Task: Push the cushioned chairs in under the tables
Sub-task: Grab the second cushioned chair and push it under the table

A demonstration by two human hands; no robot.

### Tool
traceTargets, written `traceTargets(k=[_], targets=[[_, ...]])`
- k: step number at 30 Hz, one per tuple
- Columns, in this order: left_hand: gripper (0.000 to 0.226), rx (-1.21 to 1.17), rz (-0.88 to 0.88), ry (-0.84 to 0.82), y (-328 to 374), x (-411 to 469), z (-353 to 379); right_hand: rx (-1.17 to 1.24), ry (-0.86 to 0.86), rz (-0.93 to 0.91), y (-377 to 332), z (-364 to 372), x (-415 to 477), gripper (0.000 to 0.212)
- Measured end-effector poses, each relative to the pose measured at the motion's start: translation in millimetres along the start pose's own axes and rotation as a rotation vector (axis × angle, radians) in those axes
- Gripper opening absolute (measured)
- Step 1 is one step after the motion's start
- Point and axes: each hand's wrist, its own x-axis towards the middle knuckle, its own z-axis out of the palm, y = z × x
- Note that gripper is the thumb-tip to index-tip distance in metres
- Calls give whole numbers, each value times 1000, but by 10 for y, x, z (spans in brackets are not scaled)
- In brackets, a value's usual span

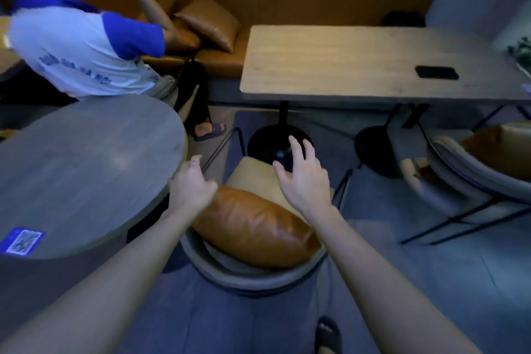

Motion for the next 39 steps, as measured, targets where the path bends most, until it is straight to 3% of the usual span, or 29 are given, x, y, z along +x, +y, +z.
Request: traceTargets(k=[5,8,11,17,20,25,31,35,39], targets=[[72,-54,-40,-107,-549,-201,175,57,71,258,201,224,-428,73],[72,-62,-15,-1,-819,-297,327,112,107,406,375,387,-801,83],[66,-88,-121,131,-1027,-339,414,178,129,473,459,577,-1215,96],[72,-80,-285,-34,-1385,-195,682,231,46,494,544,1000,-1717,121],[79,-76,-261,-121,-1449,-59,812,247,-7,561,594,1231,-1754,125],[92,-84,-212,-180,-1496,131,984,488,28,704,625,1495,-1596,129],[67,71,-120,-202,-1578,231,1111,562,111,831,652,1670,-1457,132],[86,69,-29,-206,-1682,263,1156,719,218,936,661,1788,-1452,129],[80,24,13,-177,-1744,227,1175,734,255,904,645,1830,-1473,123]])
